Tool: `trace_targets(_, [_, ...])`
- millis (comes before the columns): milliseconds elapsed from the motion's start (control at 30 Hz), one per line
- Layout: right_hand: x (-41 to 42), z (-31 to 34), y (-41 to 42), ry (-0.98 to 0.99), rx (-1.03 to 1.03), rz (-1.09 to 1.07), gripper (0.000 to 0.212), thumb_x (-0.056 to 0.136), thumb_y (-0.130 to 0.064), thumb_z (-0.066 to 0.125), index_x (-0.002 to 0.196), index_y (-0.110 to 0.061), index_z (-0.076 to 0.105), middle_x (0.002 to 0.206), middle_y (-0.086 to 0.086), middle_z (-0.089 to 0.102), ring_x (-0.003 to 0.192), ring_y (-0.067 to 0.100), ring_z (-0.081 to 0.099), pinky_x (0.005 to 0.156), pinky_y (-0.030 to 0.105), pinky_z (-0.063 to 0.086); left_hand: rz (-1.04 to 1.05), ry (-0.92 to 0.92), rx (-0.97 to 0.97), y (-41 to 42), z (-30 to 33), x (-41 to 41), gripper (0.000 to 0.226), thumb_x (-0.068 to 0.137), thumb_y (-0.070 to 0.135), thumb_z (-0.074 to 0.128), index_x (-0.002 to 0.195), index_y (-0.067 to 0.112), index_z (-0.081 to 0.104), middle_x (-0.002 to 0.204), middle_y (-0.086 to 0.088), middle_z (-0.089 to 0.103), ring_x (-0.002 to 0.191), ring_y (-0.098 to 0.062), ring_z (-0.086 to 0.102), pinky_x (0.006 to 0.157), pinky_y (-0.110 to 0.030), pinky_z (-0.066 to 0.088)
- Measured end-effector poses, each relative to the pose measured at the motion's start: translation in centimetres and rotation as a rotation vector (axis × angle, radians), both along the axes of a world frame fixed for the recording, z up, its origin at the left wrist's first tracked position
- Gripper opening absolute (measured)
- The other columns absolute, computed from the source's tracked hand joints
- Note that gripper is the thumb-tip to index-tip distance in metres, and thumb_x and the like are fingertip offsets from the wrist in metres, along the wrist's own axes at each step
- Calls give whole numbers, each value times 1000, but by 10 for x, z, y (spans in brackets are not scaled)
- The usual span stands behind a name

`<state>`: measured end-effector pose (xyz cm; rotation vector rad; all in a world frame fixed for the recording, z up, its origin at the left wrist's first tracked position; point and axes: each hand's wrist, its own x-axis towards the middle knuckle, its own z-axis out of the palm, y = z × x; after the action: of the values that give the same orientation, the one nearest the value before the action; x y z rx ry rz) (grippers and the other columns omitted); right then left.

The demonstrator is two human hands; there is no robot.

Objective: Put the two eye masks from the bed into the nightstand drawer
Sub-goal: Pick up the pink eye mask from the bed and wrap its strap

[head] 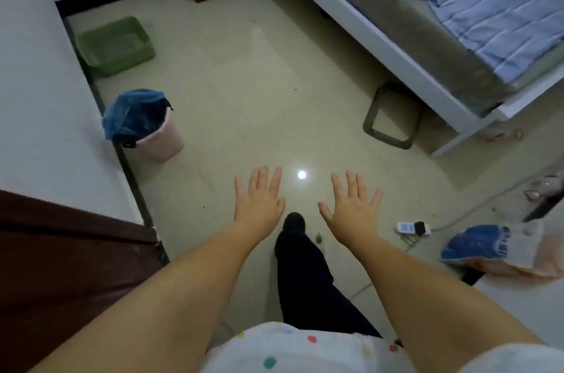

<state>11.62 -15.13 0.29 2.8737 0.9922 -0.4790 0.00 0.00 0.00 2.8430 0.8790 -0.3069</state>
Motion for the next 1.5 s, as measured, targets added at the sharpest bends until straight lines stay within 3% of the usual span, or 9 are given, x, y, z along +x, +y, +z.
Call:
trace_targets(333, [219, 42, 159, -49, 69, 51, 65, 91, -55, 27, 146, -28, 4, 159, 7, 9, 145, 24, 0, 113, 61, -1, 119, -135, 41, 183, 52, 204, 64, 94, 39, 34, 146, 21, 3, 155, -10, 19, 142, -25, 15, 113, -58, 8])
trace_targets(600, [365, 35, 336, -49, 86, 128, 64, 92, -53, 28, 146, -27, 6, 159, 7, 8, 145, 24, -1, 112, 62, -3, 124, -60, 99, 349, 31, 328, 64, 95, 41, 31, 147, 21, -1, 156, -10, 17, 143, -24, 14, 113, -59, 9])
trace_targets(900, [554, 63, 543, -60, 159, 46, 65, 91, -53, 33, 145, -28, 8, 158, 6, 10, 145, 23, 0, 111, 61, -2, 192, -70, 73, 571, 51, 514, 62, 92, 41, 37, 145, 20, 13, 152, -11, 25, 140, -25, 22, 111, -59, 15])
trace_targets(1233, [808, 33, 689, -64, 177, -61, 65, 91, -52, 35, 146, -27, 11, 158, 7, 12, 144, 24, 9, 113, 56, 11, 51, -125, 37, 716, 47, 785, 63, 94, 41, 36, 146, 20, 8, 152, -10, 26, 142, -26, 19, 114, -57, 10])
trace_targets(1500, [1015, 46, 836, -20, 147, 37, 63, 92, -50, 33, 146, -28, 10, 158, 8, 10, 144, 26, 6, 114, 56, 6, 191, -151, 3, 842, 58, 963, 61, 94, 39, 36, 146, 20, 11, 153, -9, 26, 142, -23, 19, 116, -55, 11])
